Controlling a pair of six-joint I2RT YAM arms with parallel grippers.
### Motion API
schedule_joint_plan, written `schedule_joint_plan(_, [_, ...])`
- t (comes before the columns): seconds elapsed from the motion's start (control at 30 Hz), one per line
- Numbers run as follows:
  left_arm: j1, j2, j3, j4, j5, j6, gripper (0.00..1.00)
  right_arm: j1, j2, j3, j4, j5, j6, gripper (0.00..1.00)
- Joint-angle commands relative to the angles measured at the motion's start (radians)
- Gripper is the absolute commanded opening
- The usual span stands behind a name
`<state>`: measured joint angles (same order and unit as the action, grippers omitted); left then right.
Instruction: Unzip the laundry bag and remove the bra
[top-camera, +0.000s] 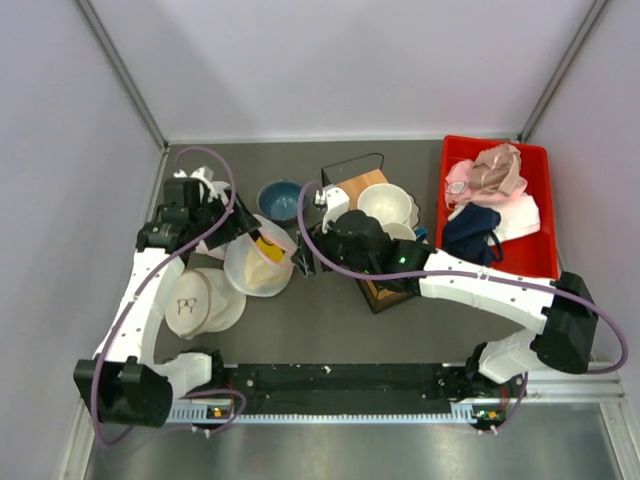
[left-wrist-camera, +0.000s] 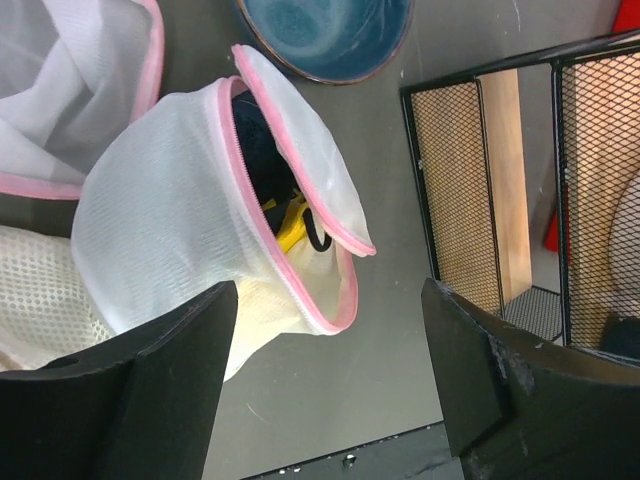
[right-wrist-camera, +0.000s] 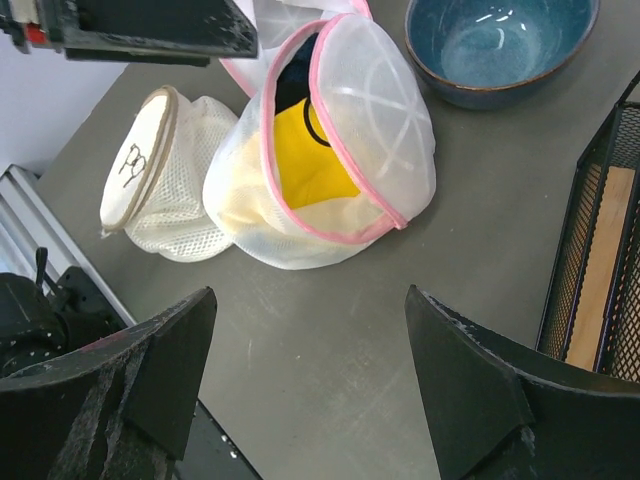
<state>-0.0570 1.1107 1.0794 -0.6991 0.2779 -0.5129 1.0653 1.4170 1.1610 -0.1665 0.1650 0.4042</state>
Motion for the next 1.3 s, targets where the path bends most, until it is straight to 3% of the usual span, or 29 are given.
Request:
schedule_joint_plan(0.0, [-0.038,0.041,0.086,0.052,-0.019,0.024,0.79,-0.008,-0.043,0.016,0.007,0.014,0.019,0.78])
schedule_joint_plan(0.3, [-0.079,0.239,0.181,0.014,-0.048,0.036,0.78,-0.007,-0.056,-0.004,-0.002,0.024,0.036,0.78])
schedule_joint_plan(0.7, [-0.095,0.325,0.174,0.010,-0.048,0.011,0.75,-0.008,-0.061,-0.030,-0.004,0.025,0.056,0.78])
schedule_joint_plan(1.07, [-0.106,0.379,0.203,0.046,-0.052,-0.021,0.61,-0.008,-0.069,-0.050,-0.001,0.030,0.076,0.78])
schedule_joint_plan(1.23, [-0.112,0.382,0.215,0.046,-0.080,-0.015,0.60,-0.008,-0.064,-0.052,-0.001,0.025,0.078,0.78])
schedule_joint_plan(1.27, [-0.112,0.393,0.212,0.046,-0.083,-0.013,0.55,-0.008,-0.063,-0.050,-0.001,0.024,0.077,0.78])
